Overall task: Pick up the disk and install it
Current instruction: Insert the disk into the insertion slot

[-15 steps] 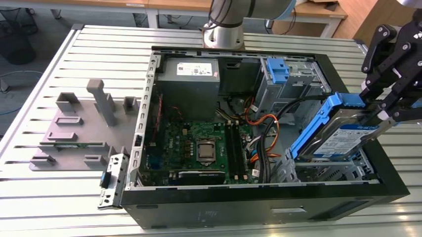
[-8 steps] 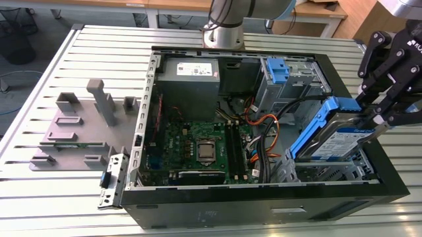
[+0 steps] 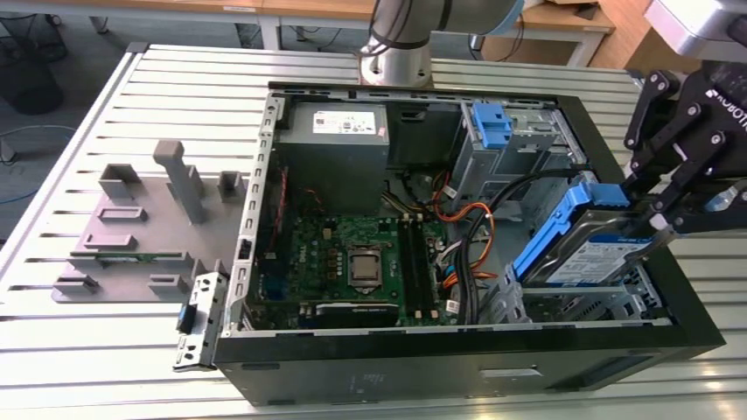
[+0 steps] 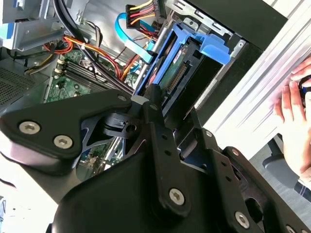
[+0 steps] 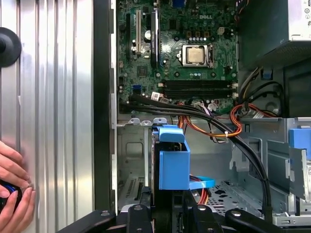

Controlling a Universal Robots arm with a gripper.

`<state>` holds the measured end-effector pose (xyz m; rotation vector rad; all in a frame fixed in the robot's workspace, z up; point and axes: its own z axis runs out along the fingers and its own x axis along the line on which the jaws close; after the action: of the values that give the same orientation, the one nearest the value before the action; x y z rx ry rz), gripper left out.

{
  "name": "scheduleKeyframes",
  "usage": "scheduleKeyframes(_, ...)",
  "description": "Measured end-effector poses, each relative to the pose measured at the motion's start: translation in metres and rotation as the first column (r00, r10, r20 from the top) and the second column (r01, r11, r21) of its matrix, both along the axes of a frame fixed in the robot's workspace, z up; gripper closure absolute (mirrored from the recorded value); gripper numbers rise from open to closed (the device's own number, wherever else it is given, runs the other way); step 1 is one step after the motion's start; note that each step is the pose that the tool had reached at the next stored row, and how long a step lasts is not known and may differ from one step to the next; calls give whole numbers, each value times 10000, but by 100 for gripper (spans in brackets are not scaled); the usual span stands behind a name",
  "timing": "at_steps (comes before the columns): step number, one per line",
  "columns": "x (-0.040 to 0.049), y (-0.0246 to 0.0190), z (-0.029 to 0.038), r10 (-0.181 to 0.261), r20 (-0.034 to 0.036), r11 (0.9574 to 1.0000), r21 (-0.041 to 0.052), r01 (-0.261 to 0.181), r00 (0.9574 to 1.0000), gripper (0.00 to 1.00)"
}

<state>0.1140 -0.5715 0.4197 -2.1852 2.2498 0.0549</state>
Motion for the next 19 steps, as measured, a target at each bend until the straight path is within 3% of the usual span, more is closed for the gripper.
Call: scheduleKeyframes(19, 0, 0, -338, 0, 0, 10000, 1, 0, 10000, 65)
